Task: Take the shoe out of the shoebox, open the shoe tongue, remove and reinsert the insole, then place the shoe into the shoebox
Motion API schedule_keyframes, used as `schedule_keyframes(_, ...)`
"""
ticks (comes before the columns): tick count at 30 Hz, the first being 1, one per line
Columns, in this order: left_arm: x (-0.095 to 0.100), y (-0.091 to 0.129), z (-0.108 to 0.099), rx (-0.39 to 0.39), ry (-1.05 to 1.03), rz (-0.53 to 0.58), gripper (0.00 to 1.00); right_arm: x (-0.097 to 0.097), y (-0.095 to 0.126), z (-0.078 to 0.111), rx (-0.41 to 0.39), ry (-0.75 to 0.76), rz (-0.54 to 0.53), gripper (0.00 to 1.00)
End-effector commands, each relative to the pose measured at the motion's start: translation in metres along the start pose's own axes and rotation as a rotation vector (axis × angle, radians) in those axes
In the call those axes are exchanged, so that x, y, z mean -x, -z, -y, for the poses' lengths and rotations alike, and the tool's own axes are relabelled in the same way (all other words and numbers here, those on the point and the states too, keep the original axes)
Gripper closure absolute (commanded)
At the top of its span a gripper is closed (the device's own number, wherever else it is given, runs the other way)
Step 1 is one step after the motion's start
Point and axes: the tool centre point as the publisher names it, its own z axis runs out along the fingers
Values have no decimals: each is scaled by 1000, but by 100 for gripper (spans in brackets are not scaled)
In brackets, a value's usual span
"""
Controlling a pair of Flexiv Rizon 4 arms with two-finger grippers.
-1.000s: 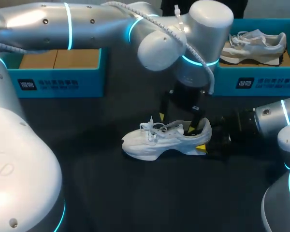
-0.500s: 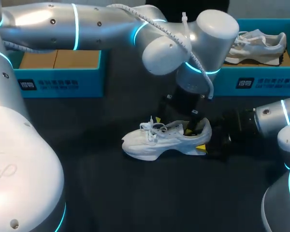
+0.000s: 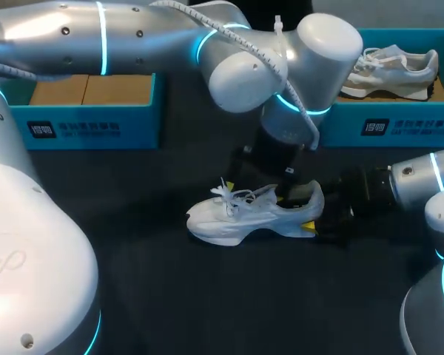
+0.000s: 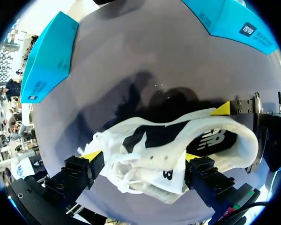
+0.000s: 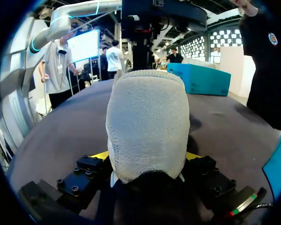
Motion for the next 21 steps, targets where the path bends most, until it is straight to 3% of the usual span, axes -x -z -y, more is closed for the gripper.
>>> schedule_keyframes(1,3,1,-4,5,9,0,0,-2,-4,1,-3,-1,2,100)
schedule_keyframes(21,13,18,-17,20,59,-35,0,-2,-4,1,-3,-1,2,100)
